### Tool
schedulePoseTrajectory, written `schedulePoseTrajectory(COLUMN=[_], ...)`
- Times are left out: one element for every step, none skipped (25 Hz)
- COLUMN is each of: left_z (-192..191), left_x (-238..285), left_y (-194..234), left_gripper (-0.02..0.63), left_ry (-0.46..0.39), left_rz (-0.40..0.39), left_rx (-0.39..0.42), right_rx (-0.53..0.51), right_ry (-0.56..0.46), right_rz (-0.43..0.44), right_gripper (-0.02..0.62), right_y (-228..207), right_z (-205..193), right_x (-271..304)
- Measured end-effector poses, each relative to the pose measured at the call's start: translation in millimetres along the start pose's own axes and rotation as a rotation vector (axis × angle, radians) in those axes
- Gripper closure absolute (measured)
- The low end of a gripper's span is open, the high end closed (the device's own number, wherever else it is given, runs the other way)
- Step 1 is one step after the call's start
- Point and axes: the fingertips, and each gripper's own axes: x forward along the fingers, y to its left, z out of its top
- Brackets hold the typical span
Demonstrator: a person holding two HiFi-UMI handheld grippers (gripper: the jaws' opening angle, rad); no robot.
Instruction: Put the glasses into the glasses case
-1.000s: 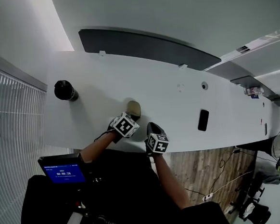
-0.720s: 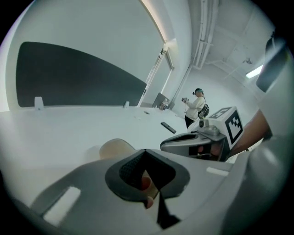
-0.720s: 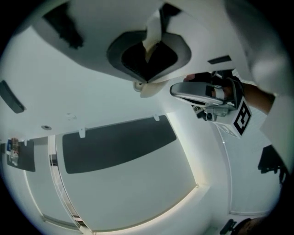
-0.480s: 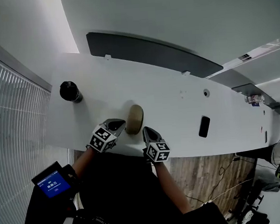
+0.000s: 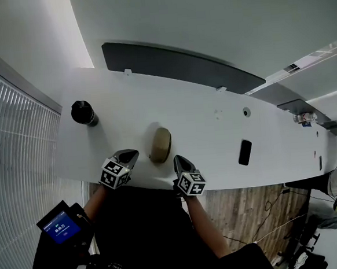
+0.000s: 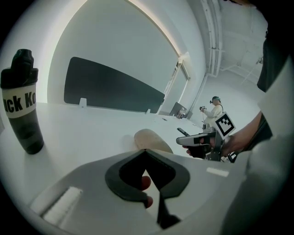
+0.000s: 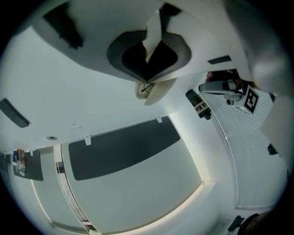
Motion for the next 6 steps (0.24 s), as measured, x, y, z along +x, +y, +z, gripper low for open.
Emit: schedulePoseTrajectory(left_z=[-1.8, -4.2, -6.3, -7.7, -8.5, -9.3], left_x=[1.3, 2.6, 3.5, 4.3, 5.2, 6.0], left_y=[-0.9, -1.9, -3.3, -5.2, -7.0, -8.8], left_gripper=[0.600, 0.600, 0.600, 0.600, 0.600, 0.600], left_ry=[0.004, 0.011, 0.021, 0.029, 0.035, 0.040], left_rz=[-0.004, -0.007, -0.010, -0.014, -0.018, -0.021], left_rx=[0.004, 0.008, 0.010, 0.010, 0.010, 0.008], right_rx=[-0.002, -0.007, -0.012, -0.017, -0.022, -0.027], right_ry=[0.000, 0.002, 0.004, 0.006, 0.009, 0.011], right_rz=[0.001, 0.003, 0.006, 0.009, 0.011, 0.014], right_gripper=[0.588, 0.588, 0.588, 0.588, 0.588, 0.588], right_y=[1.1, 2.5, 4.0, 5.4, 6.7, 8.0], right_z=[-0.2, -0.3, -0.1, 0.1, 0.5, 0.8], right_x=[0.0, 0.1, 0.4, 0.7, 1.1, 1.5])
